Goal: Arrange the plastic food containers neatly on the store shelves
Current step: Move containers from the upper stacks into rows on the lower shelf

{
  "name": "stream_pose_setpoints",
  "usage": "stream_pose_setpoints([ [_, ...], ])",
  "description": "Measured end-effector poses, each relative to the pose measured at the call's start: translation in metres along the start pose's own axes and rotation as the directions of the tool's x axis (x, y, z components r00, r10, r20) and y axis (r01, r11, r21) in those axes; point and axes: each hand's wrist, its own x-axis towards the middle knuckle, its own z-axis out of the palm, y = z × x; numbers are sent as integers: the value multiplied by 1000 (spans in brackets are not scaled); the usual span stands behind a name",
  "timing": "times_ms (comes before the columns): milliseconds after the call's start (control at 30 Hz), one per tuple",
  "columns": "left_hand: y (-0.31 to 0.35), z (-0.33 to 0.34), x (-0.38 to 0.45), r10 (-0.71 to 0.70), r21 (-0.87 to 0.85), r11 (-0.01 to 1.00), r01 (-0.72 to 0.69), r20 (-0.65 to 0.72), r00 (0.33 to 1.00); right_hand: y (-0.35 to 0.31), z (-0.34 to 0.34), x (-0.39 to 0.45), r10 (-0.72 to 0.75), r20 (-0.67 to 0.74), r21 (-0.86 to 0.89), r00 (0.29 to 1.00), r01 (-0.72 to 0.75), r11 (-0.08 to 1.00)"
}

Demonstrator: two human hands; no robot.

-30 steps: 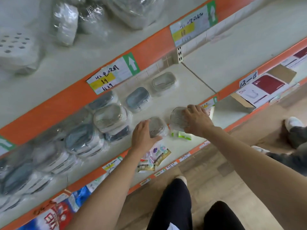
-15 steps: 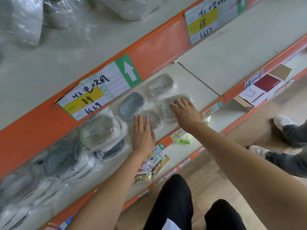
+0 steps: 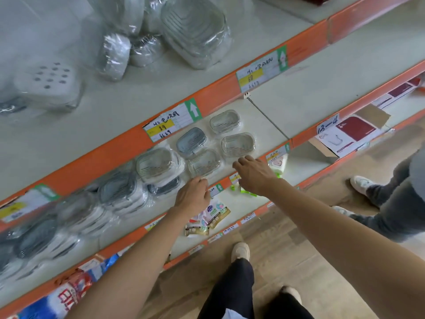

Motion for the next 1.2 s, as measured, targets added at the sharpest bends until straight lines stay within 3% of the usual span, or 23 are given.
stream_pose_setpoints([
  [200,35,-56,-52,1,-23,1000,-6,-177,984,-27,-68,-48,-131,-63,37,989,134,990],
  [367,46,-107,-80,74,-11,997,-82,-337,939,-45,-122,-67,-241,-127,-51,962,236,970],
  [600,32,-179,-90,176,18,978,-210,-621,764,-77,-185,-46,-347,-284,-132,894,322,938],
  [733,-5,-213,-78,37,-101,984,-147,-690,723,-95,-212,-15,-389,-319,-183,864,347,920],
  [900,-73,-242,-62,-64,-164,983,-78,-716,695,-123,-231,36,-317,-356,-134,879,287,948],
  [1033,-129,-269,-39,-199,-190,979,79,-777,597,-143,-240,80,-268,-362,-172,893,219,961],
  [1100,-152,-285,-25,-366,-289,931,224,-711,600,-151,-243,101,-250,-380,-183,891,193,964],
  [1200,-178,-296,-7,-547,-420,832,363,-510,664,-165,-249,129,-237,-404,-206,884,164,965],
])
